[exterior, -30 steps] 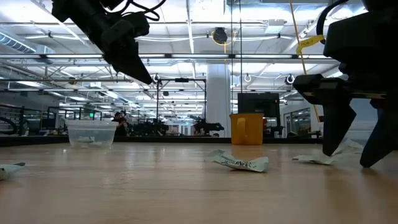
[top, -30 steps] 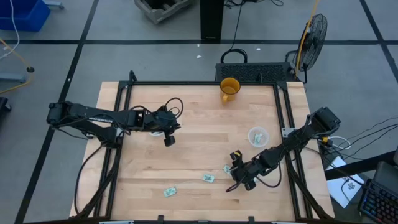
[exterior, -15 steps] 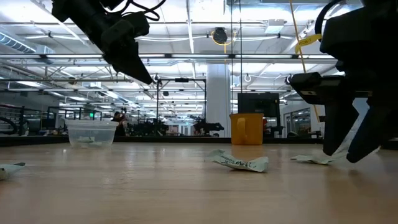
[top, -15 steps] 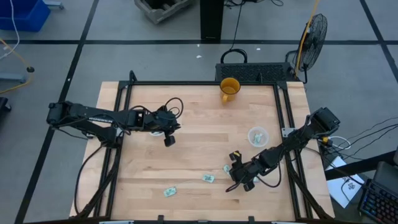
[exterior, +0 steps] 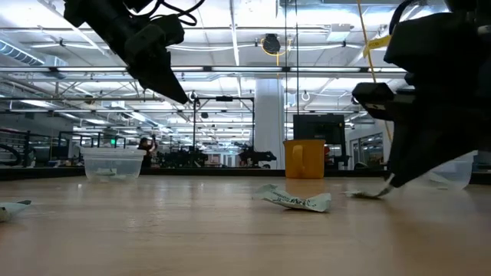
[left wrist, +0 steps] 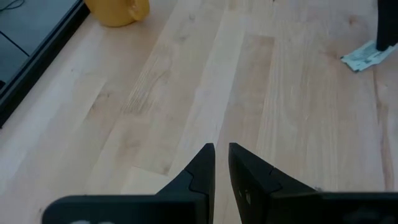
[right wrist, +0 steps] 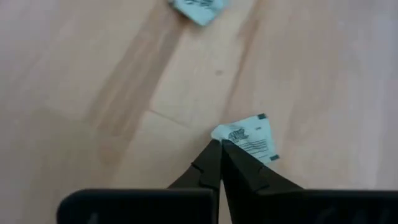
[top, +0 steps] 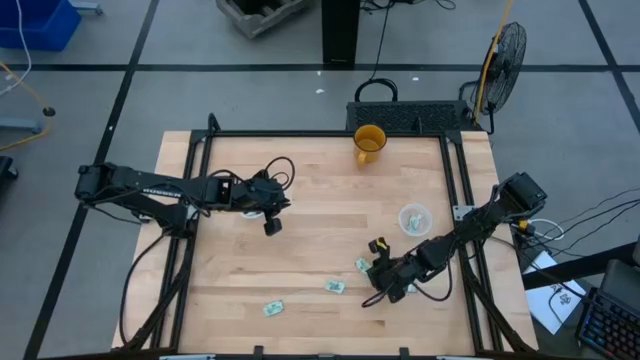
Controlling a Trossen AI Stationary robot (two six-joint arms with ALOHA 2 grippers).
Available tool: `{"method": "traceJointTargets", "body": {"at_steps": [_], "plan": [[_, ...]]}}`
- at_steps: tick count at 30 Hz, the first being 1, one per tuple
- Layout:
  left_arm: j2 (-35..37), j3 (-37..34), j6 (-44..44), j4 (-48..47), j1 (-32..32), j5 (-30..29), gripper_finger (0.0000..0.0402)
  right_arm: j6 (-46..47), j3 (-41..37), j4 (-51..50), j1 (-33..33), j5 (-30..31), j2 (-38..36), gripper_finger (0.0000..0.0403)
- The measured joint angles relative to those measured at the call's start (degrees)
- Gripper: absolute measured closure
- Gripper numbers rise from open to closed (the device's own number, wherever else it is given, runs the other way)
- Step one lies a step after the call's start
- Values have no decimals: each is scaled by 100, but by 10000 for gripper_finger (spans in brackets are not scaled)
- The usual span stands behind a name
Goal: Pick and place Stevia / Truvia into bins
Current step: Put the stevia packet into the right transparent container
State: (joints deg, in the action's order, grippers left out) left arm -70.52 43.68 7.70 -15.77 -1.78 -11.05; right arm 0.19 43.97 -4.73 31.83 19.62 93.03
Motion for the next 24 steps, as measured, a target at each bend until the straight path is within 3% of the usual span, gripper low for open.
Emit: {"method": "traceJointTargets", "body": {"at_steps": [4, 8, 15, 24], "plan": [[0, 0, 0, 0, 0, 0, 350, 62, -2, -14, 2, 360, -164, 401], [0, 0, 0, 0, 1, 0, 350, 279, -4, -282, 2, 1148, -580, 402], [0, 0, 2, -4, 2, 0, 350, 1769, -4, -2241, -35, 2624, -1717, 402], [0, 0, 2, -12, 2, 0, 350, 4003, -4, -4561, -311, 2436, -2742, 402]]}}
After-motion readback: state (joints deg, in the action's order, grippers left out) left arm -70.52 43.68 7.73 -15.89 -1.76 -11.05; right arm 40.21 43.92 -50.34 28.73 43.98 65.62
